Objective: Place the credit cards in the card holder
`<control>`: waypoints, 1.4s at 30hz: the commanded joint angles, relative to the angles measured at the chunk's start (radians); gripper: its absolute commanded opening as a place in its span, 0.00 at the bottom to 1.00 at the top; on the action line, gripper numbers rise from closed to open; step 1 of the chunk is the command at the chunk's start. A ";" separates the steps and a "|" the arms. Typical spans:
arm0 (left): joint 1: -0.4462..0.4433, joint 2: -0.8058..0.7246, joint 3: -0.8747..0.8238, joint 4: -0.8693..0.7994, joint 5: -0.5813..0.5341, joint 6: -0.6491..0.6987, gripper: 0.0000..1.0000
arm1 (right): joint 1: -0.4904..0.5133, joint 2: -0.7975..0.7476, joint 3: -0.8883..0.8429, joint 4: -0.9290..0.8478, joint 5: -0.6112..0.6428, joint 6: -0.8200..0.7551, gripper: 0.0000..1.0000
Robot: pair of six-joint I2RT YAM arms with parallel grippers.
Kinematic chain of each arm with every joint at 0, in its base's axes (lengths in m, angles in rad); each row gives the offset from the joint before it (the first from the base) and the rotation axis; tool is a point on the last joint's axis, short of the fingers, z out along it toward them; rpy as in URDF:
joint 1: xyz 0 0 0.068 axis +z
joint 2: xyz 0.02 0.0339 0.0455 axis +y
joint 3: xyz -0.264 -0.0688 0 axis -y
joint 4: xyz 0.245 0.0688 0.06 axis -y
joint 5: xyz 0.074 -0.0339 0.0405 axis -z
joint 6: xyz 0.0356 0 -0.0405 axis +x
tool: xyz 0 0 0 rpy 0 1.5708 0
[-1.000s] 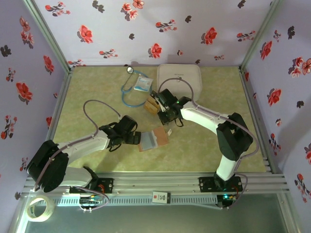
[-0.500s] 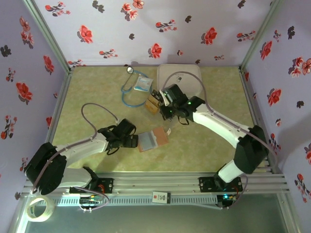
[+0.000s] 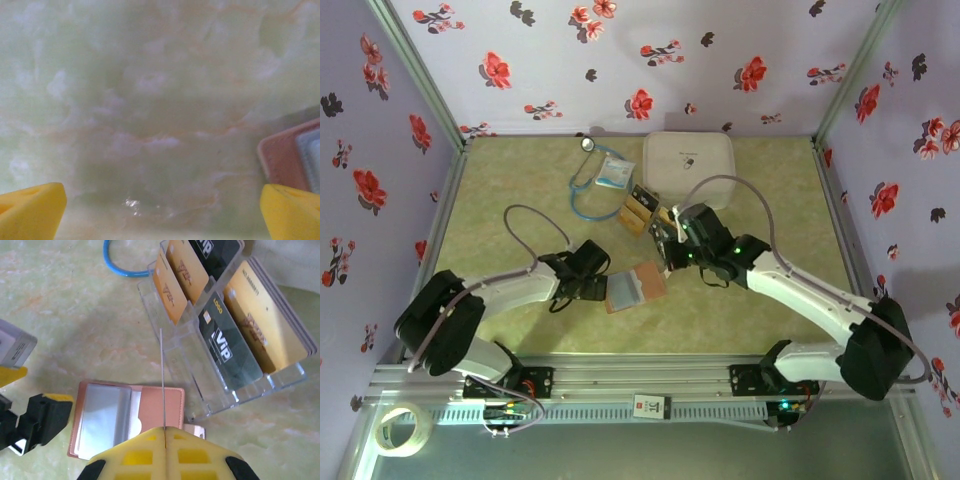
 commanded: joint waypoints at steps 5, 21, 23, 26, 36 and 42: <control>-0.003 0.080 0.089 0.035 -0.031 0.059 1.00 | 0.025 -0.086 -0.144 0.149 -0.047 0.147 0.00; 0.057 0.001 0.141 -0.004 0.026 0.126 1.00 | 0.072 -0.105 -0.368 0.519 -0.077 0.345 0.00; 0.046 -0.042 0.102 0.024 0.070 0.108 1.00 | 0.077 -0.099 -0.389 0.567 -0.072 0.354 0.00; 0.013 -0.085 0.050 0.058 0.100 0.063 1.00 | 0.079 -0.090 -0.415 0.617 -0.060 0.362 0.00; -0.086 -0.067 -0.027 0.154 0.103 -0.027 1.00 | 0.079 -0.006 -0.453 0.728 -0.064 0.377 0.00; -0.101 -0.043 -0.043 0.185 0.100 -0.026 1.00 | 0.079 0.053 -0.467 0.786 -0.074 0.391 0.00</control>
